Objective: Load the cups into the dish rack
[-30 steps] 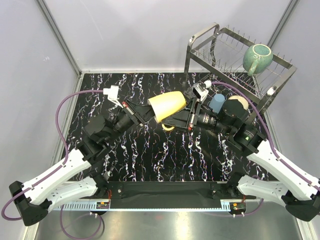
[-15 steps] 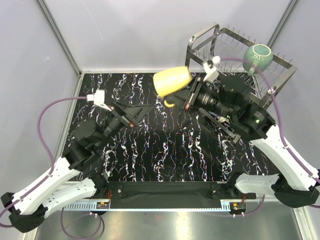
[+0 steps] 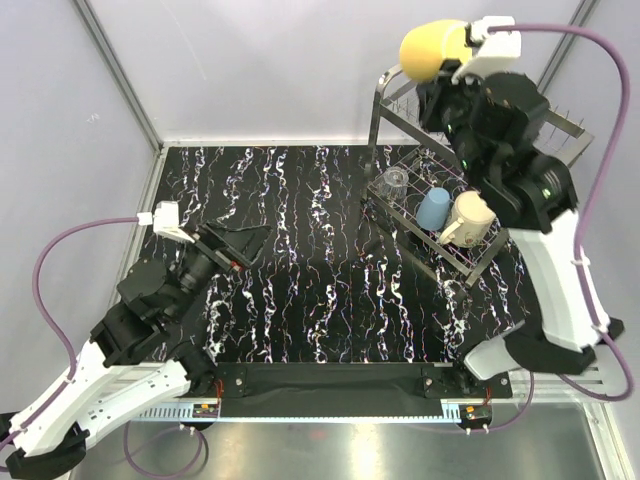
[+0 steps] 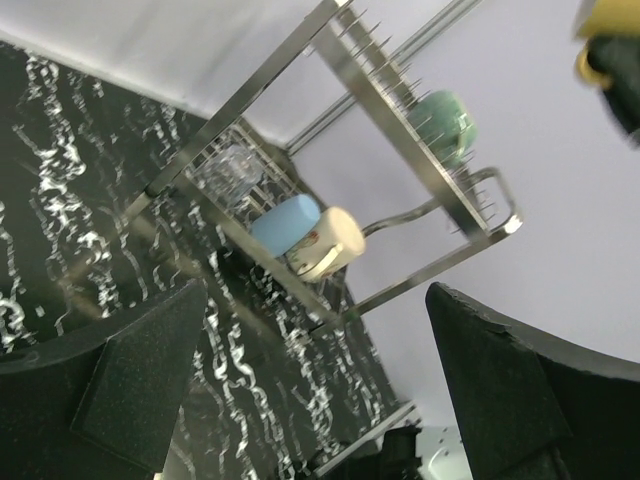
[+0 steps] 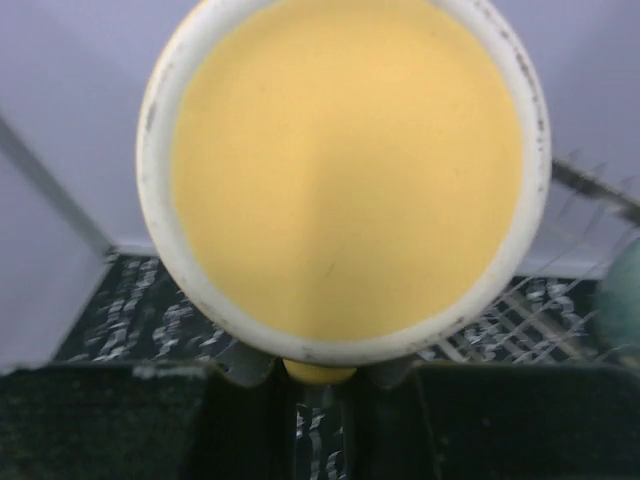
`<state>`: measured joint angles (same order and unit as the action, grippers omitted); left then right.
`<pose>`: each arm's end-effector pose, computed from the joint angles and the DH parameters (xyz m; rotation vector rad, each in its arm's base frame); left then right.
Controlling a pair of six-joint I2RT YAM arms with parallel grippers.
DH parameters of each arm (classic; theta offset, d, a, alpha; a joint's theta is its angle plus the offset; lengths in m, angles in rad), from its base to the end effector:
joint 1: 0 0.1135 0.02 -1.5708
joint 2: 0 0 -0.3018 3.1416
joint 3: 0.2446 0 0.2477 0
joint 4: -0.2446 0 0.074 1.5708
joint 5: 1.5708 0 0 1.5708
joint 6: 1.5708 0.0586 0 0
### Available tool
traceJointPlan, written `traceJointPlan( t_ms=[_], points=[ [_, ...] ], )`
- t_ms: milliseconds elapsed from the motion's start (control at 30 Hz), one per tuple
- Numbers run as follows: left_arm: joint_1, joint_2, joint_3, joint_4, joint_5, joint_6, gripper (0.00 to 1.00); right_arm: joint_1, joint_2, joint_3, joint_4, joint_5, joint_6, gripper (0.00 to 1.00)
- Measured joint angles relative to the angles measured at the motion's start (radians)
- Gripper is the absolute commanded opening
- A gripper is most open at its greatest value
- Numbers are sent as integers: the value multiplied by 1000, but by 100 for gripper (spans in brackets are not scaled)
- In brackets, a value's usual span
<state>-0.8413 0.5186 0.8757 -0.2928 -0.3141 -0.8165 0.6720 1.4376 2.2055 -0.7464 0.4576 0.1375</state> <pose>0.0745 -0.0562 0.4116 -0.2486 1.5918 -1.0790 0.2021 0.1277 0.6254 -0.0524 1.5576 0.2855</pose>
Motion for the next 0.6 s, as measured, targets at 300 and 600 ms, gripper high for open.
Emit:
traceJointPlan(
  t_ms=[300,600],
  points=[
    [0,3,-47,-66,58,6,99,-240,346,313,-27,30,-256,0],
    [0,93,54,-188,58,126,99,-423,505,393,-121,-91,-268,0]
  ],
)
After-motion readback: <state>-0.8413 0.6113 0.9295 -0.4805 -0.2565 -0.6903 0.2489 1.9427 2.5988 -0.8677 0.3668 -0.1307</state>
